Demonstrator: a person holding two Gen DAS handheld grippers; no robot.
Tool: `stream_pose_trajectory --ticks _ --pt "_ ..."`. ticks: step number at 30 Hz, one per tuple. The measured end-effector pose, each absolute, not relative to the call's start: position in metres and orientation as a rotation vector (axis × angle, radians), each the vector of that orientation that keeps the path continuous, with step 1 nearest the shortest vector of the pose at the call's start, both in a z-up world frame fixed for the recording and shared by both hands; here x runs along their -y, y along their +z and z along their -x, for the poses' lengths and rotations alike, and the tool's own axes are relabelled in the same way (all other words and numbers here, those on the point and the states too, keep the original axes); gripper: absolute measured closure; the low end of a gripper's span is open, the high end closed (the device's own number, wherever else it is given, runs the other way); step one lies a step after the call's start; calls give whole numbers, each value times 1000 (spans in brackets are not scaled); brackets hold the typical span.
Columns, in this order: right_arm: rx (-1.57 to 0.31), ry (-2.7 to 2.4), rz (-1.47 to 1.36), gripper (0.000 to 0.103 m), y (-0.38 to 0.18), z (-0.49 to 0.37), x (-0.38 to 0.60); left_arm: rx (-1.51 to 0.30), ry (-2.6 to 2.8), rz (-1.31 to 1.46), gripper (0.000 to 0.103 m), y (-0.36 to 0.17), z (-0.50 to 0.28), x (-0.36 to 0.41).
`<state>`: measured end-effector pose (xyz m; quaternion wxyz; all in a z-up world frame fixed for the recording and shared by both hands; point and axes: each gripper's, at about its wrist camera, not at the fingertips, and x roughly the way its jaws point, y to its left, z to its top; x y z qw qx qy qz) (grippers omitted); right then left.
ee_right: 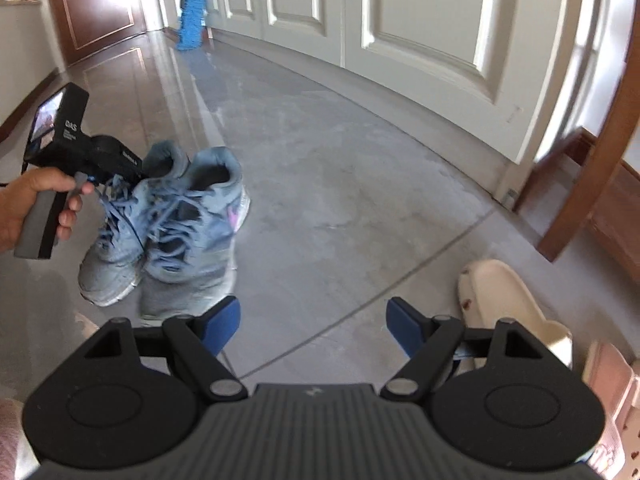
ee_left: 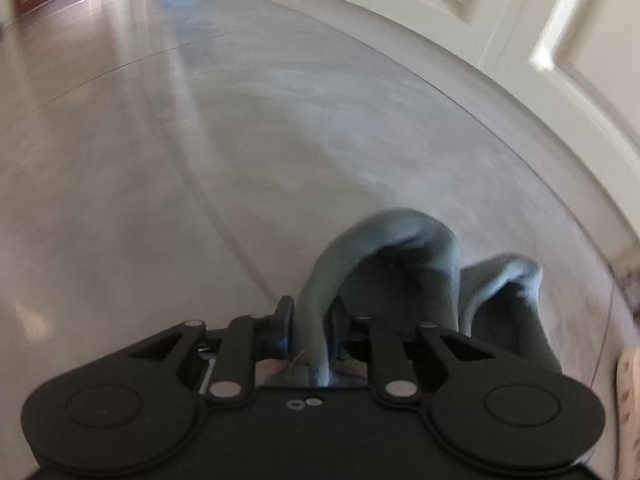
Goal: Organize scattered shoes
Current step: 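Carry the sneaker beside the other sneaker by the door and release, then move the left gripper to the cream heart slide and grasp its strap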
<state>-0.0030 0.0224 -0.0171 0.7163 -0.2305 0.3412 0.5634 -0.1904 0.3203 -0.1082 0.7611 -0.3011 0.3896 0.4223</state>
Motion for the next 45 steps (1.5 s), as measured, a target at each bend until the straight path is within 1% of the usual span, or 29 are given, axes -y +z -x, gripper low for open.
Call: stream_pose_trajectory --ticks 3,8,10,13,18,21,23,24,25,26,28,29,32,36,38,41,44,45 --pt "-764 1233 498 21 -19 2 -23 -886 838 595 81 -109 175 -318" --pt "-724 1260 510 20 -16 8 -20 -888 822 492 80 -91 181 -308" --pt "-705 1272 515 20 -14 11 -18 -880 861 473 80 -76 191 -298" --pt "-708 1270 506 20 -14 8 -14 -841 816 426 77 -53 198 -266" --pt "-710 1268 508 20 -18 4 -12 -896 436 434 74 -49 171 -198" --pt "-712 1268 505 20 -20 2 -11 -1010 316 367 76 -78 152 -160" --pt "-713 1268 504 20 -21 2 -11 -1071 281 359 78 -97 149 -151" --pt "-714 1268 503 20 -21 1 -11 -1107 271 362 79 -110 149 -148" --pt "-715 1268 503 20 -22 1 -11 -1130 269 354 85 -117 150 -147" --pt "-715 1268 502 20 -22 1 -11 -1142 277 335 92 -121 153 -146" --pt "-717 1268 500 20 -23 0 -10 -1146 288 306 93 -125 159 -149" --pt "-717 1268 500 20 -24 -1 -10 -1151 296 311 96 -125 161 -152" --pt "-719 1268 498 20 -25 -2 -10 -1169 333 331 97 -122 173 -164" --pt "-733 1260 496 20 -29 -5 -11 -1216 390 287 97 -115 183 -165" --pt "-728 1253 501 20 -29 -7 -7 -1238 376 273 86 -113 181 -164" --pt "-723 1227 488 20 -32 -15 8 -1203 238 232 85 -88 163 -150" --pt "-717 1133 409 20 -37 -34 43 -1097 95 155 83 -52 131 -135" --pt "-721 1101 381 21 -38 -40 54 -1034 28 120 82 -35 113 -128"
